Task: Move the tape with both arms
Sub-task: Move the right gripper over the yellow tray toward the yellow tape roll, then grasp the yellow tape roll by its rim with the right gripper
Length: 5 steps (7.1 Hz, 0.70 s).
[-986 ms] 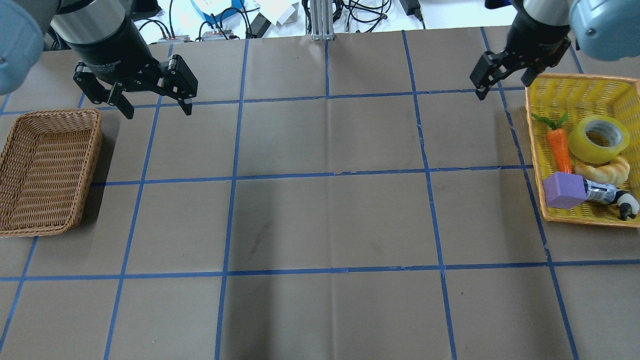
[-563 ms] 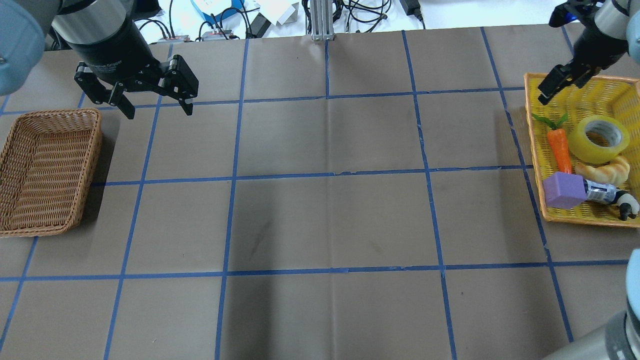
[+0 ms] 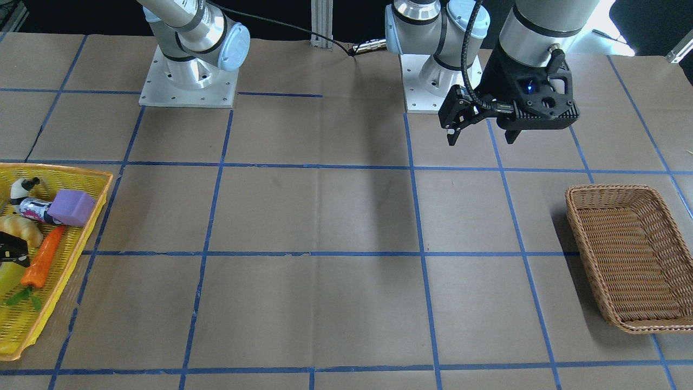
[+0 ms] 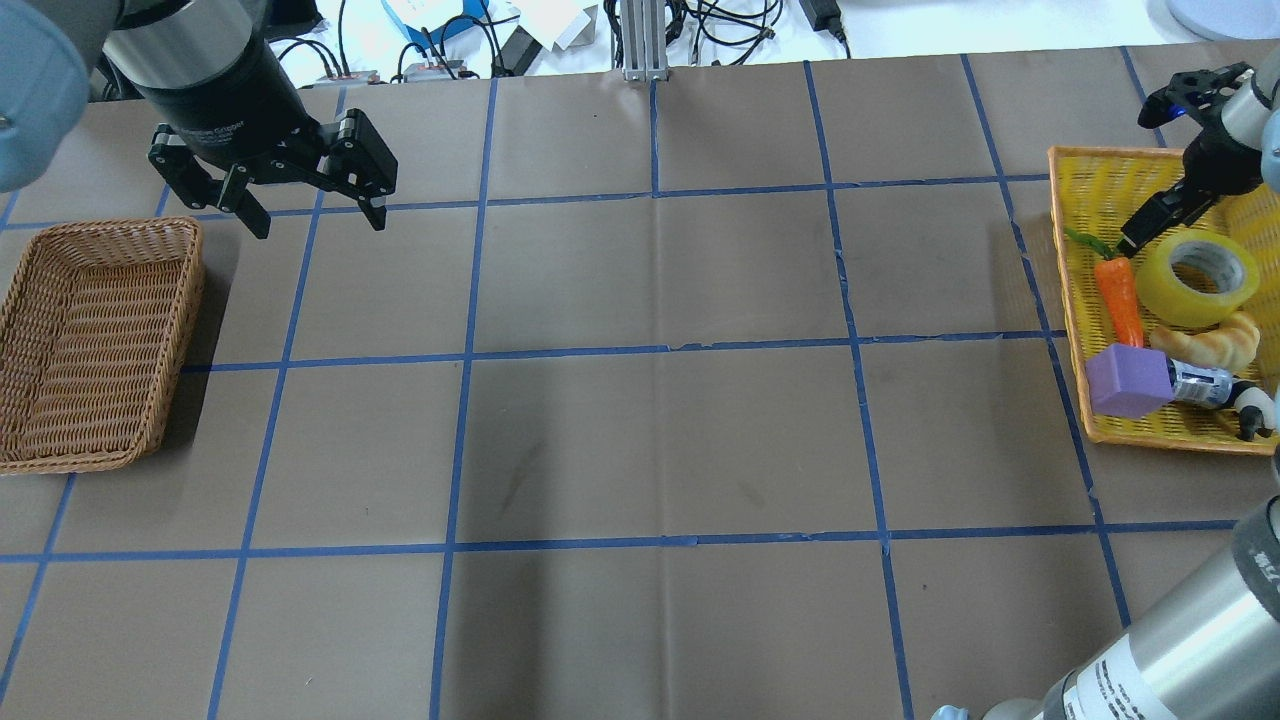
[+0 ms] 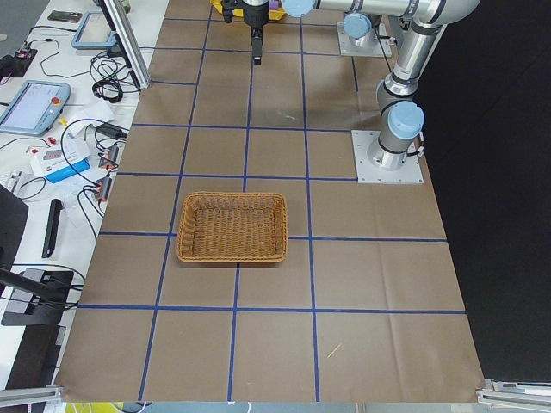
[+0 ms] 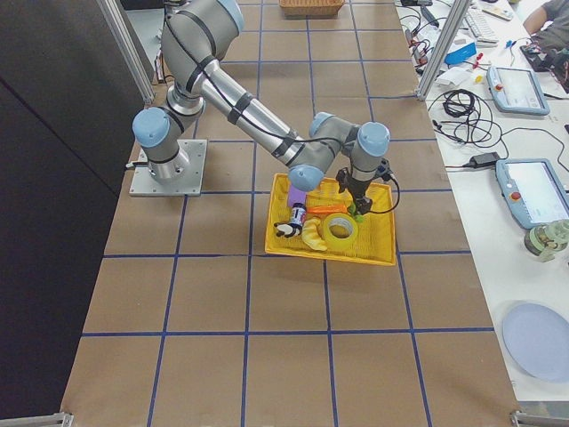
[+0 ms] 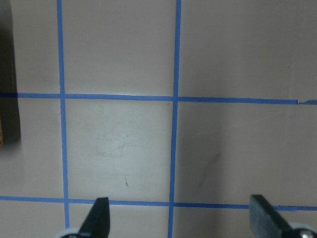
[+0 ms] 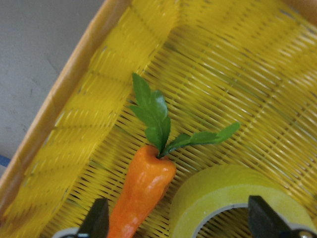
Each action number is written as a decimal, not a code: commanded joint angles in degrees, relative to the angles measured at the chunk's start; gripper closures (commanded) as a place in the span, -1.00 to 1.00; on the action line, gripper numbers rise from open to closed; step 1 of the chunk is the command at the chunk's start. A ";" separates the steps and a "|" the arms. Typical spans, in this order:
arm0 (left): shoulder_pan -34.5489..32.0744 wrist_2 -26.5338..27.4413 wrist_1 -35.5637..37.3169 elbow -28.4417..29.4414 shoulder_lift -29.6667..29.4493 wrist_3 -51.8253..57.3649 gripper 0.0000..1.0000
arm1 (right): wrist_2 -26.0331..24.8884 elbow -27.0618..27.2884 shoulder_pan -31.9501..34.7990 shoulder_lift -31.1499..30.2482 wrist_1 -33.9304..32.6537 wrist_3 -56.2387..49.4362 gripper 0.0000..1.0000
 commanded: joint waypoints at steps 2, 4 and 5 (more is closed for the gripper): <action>0.00 -0.06 0.00 0.00 -0.06 -0.02 -1.00 | -2.06 1.71 -2.06 0.44 3.12 0.96 -0.22; 0.00 0.03 0.00 0.00 0.03 -0.02 -1.00 | -2.51 1.71 -2.32 0.35 3.84 2.10 0.97; 0.00 -0.06 0.00 0.00 0.03 -0.02 -1.00 | -2.60 1.71 -2.76 0.35 3.75 2.19 0.97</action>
